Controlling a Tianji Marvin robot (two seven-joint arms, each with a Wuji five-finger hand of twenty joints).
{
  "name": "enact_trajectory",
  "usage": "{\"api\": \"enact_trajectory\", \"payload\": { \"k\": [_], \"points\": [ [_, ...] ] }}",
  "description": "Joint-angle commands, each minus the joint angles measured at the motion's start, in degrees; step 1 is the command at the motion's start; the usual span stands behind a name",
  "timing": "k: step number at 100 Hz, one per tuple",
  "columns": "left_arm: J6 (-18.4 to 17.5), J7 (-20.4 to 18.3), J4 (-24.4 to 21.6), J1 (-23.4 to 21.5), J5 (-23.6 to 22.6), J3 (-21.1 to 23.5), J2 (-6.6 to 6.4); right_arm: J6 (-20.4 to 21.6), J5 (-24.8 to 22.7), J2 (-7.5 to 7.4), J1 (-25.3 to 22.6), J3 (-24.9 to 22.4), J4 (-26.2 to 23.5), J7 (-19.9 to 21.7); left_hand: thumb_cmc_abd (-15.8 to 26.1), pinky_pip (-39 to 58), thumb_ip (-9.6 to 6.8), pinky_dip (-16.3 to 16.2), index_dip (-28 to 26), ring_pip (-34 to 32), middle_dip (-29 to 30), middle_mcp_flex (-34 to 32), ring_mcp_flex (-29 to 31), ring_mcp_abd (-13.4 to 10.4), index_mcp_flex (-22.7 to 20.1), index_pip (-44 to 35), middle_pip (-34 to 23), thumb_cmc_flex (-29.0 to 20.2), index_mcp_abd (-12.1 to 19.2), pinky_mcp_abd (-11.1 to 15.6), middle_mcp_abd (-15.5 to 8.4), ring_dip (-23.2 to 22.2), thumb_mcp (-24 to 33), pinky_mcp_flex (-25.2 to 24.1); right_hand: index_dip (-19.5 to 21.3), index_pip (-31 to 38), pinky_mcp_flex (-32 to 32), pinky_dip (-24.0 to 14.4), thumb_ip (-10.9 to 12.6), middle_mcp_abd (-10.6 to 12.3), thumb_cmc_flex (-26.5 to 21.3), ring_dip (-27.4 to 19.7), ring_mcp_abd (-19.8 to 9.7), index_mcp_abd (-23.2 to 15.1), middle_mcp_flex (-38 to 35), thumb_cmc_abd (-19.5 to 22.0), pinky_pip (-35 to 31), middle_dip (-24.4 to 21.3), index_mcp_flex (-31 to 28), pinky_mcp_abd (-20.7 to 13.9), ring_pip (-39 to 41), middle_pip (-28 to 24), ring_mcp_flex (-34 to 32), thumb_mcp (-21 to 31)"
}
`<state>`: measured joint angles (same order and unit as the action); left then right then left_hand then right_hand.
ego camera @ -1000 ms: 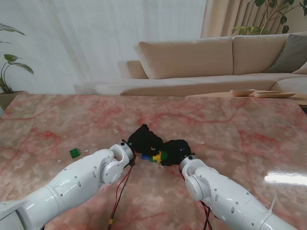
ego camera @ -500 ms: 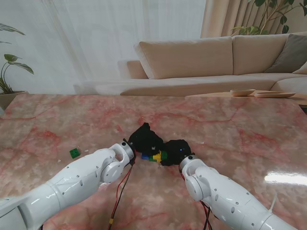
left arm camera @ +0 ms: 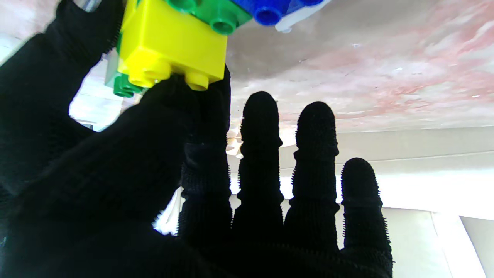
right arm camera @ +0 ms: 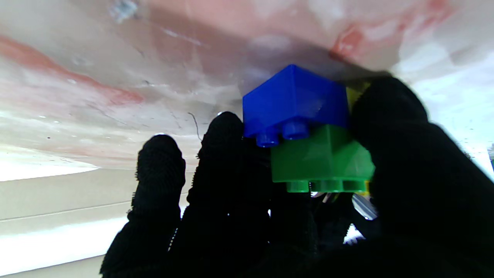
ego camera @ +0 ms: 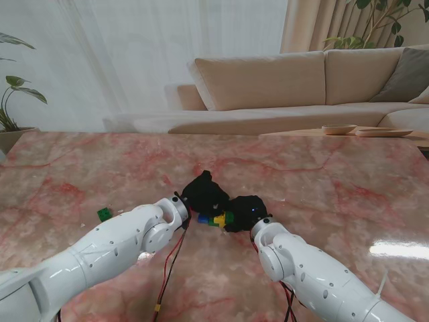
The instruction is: Build a two-level staggered structure with toy bricks
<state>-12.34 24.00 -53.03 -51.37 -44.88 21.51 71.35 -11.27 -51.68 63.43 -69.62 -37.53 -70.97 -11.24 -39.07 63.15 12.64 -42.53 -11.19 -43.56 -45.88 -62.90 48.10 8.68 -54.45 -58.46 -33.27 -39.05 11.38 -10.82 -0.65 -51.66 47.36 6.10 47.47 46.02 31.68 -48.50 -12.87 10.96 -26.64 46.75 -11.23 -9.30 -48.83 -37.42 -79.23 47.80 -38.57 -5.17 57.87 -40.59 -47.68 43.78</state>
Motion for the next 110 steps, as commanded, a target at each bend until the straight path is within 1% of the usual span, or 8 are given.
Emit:
{"api": "enact_trajectory", "payload": {
  "k": [1,16,49,64,74,77,88,110],
  "points": [
    [0.29,-1.54,1.55,-1.69,-0.71,-0.84,-0.52,-0.07,0.28,-0.07,-1.83,0.77,1.62,2.03,-5.17,2.46,0.12,-1.0,1.9,-2.29,0.41,-1.5,0.97,0.4,-3.72,1.71,-0.59,-3.76,1.52,-0.48,-0.74,-0.37,-2.52,0.0,-6.32,-8.15,-0.16,0.1,0.89,0.99,-1.59,1.35,-1.86,-3.5,-0.02,1.14,-2.04,-0.99,-1.77,-0.77,1.26,0.99,-0.51,2.26],
    [0.13,-1.36,0.14,-2.67,-0.42,1.0,-0.72,-0.09,0.2,-0.06,-1.87,0.72,1.63,1.89,-4.51,2.4,0.1,-0.98,1.54,-2.09,0.1,-0.7,0.44,-0.03,-2.53,1.73,-0.62,-3.45,1.62,0.02,-1.17,-0.31,-2.64,-0.19,-6.3,-8.27,-0.18,0.11,0.94,1.09,-1.6,1.32,-1.88,-3.57,0.18,1.18,-2.03,-1.02,-1.64,-0.75,1.19,1.07,-0.41,2.24],
    [-0.36,-1.18,-5.96,-7.63,1.51,8.83,-1.45,-0.57,0.13,0.02,-1.85,0.85,1.71,1.62,-4.57,1.09,0.12,-0.59,-0.41,-0.07,0.36,2.99,-2.26,-0.23,1.63,2.96,0.2,-3.3,0.3,0.66,-1.03,0.54,-2.64,-1.75,-6.15,-8.04,-0.03,0.07,0.77,1.0,-1.71,1.38,-1.91,-3.58,-0.11,1.49,-2.17,-0.96,-1.8,-0.85,1.43,0.82,-0.7,2.05],
    [0.75,-1.07,-8.46,-9.34,1.84,11.24,-1.7,-0.86,0.24,0.12,-1.68,1.24,1.9,1.45,-4.46,-0.27,0.23,-0.5,-3.46,2.04,2.66,8.85,-5.35,-0.47,6.11,6.45,-0.78,-2.88,-1.18,1.35,-0.49,1.45,-2.78,-3.0,-6.18,-7.59,0.41,0.01,0.48,1.07,-1.83,1.44,-1.98,-4.01,-0.55,1.76,-2.55,-0.93,-2.06,-0.9,1.71,0.63,-1.16,1.73],
    [1.09,-1.25,-9.8,-10.34,2.03,12.8,-1.94,-1.02,0.32,0.18,-1.67,1.33,1.91,1.37,-4.24,-0.74,0.31,-0.43,-3.91,2.56,3.74,10.77,-6.42,-0.55,7.4,7.3,-0.9,-2.59,-1.72,1.57,-0.47,1.59,-2.86,-3.55,-6.29,-7.14,0.77,0.01,0.26,1.01,-1.74,1.48,-2.01,-4.18,-0.91,2.01,-2.85,-0.91,-2.26,-0.95,1.95,0.5,-1.58,1.57],
    [1.27,-1.42,-10.45,-10.83,2.18,13.47,-2.04,-1.08,0.36,0.21,-1.68,1.33,1.93,1.3,-4.0,-1.3,0.22,-0.44,-5.07,2.89,5.9,11.94,-6.95,-0.52,7.8,8.4,-2.4,-2.5,-2.08,1.58,-0.4,1.7,-2.83,-3.85,-6.38,-6.99,0.84,0.03,0.2,1.01,-1.74,1.49,-2.03,-4.31,-1.02,2.04,-2.95,-0.9,-2.3,-0.96,2.02,0.46,-1.66,1.49],
    [2.16,-2.53,-13.72,-12.97,1.75,16.59,-2.99,-1.24,0.54,0.33,-1.62,1.46,2.09,1.04,-3.8,-1.8,0.44,-0.34,-5.68,3.58,7.47,13.13,-7.8,-0.63,8.57,9.3,-2.5,-1.22,-2.62,1.6,-0.45,1.97,-1.71,-4.08,-6.58,-6.58,1.08,0.09,0.09,0.99,-1.73,1.52,-2.08,-4.44,-1.34,2.1,-3.21,-0.87,-2.46,-1.01,2.19,0.35,-1.95,1.16],
    [3.18,-7.06,-21.84,-19.08,-2.6,26.49,-6.22,-1.57,0.72,0.52,-1.44,1.82,2.35,0.6,-2.89,-2.62,0.85,-0.26,-6.66,4.93,11.19,15.09,-9.05,-0.53,9.48,11.88,-2.44,1.24,-3.59,1.32,-0.42,2.42,-0.38,-4.45,-6.89,-6.09,1.25,0.25,0.14,1.05,-1.88,1.53,-2.09,-4.53,-1.53,2.27,-3.49,-0.82,-2.5,-1.04,2.35,0.27,-2.1,0.56]
  ]
}}
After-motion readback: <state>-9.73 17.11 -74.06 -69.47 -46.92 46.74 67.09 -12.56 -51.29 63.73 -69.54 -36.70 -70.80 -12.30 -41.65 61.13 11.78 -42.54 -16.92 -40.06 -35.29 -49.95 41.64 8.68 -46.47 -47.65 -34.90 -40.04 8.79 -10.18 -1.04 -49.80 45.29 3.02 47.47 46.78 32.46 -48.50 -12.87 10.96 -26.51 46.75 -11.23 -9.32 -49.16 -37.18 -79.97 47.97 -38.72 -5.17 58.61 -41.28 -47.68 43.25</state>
